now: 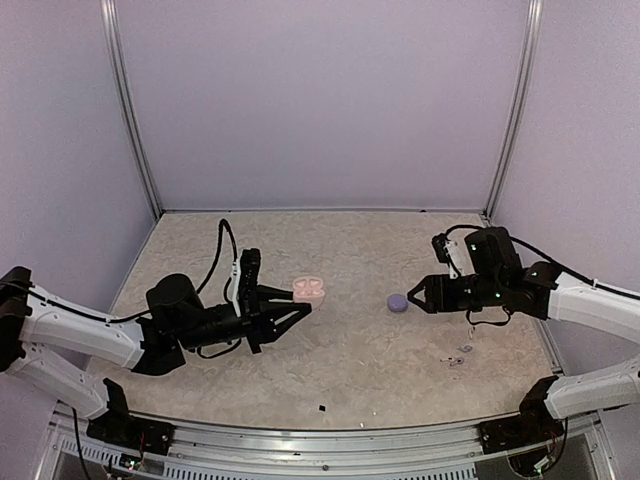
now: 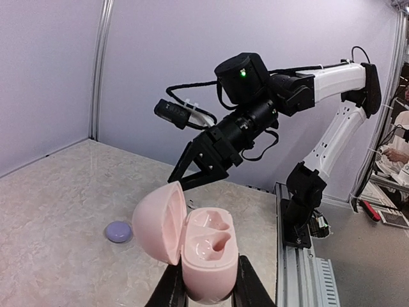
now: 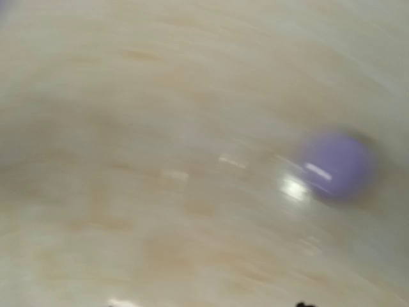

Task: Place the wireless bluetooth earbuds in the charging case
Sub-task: Pick up the right earbud from the center of the board.

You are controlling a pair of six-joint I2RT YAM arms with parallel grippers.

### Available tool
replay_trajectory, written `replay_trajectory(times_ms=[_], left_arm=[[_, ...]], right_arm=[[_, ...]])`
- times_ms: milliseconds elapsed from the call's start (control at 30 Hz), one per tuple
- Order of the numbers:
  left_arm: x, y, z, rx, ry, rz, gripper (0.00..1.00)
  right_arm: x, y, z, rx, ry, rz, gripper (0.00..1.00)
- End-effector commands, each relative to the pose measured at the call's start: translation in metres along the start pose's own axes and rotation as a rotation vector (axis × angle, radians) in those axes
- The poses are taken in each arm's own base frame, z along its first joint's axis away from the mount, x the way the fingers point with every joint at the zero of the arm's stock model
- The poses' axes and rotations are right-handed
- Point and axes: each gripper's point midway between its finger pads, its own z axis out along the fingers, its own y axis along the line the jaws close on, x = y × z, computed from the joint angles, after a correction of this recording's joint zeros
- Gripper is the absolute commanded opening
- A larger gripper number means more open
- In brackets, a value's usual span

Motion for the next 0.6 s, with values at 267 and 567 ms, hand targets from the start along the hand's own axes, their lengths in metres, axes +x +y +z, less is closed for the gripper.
replay_trajectory(times_ms=[267,567], left_arm=[[0.002,0.001,-0.002,0.007,-0.017,0.010,0.01],[0.005,0.003,-0.002,0.006,-0.013,0.011,0.01]], right_arm=[[0.062,-0.151,-0.026,0.571,0.133,0.347,0.48],[0.074,-0.182,-0.029,0.721,0.173,0.336,0.46]])
